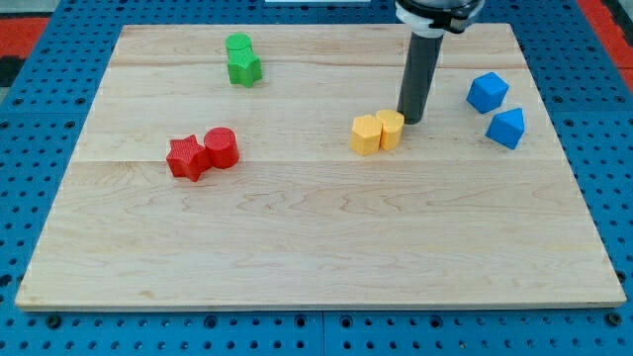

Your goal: Push the blue triangle below the blue cube

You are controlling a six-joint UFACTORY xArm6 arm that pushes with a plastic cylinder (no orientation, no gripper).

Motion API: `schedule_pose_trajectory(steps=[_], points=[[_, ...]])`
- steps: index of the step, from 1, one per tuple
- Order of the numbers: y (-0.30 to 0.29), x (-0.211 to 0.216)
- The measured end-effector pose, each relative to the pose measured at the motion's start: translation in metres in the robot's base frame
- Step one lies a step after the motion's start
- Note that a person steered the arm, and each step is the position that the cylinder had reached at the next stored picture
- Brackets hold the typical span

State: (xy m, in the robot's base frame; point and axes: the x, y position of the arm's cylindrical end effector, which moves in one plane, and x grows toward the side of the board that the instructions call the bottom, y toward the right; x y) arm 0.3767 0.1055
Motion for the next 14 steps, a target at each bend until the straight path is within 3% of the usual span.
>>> schedule_pose_trajectory(steps=[3, 4, 6, 8, 14], points=[[-0.049, 0.035], [-0.005, 0.038], [0.070, 0.110], [0.132, 0.096], [0.132, 0.018]])
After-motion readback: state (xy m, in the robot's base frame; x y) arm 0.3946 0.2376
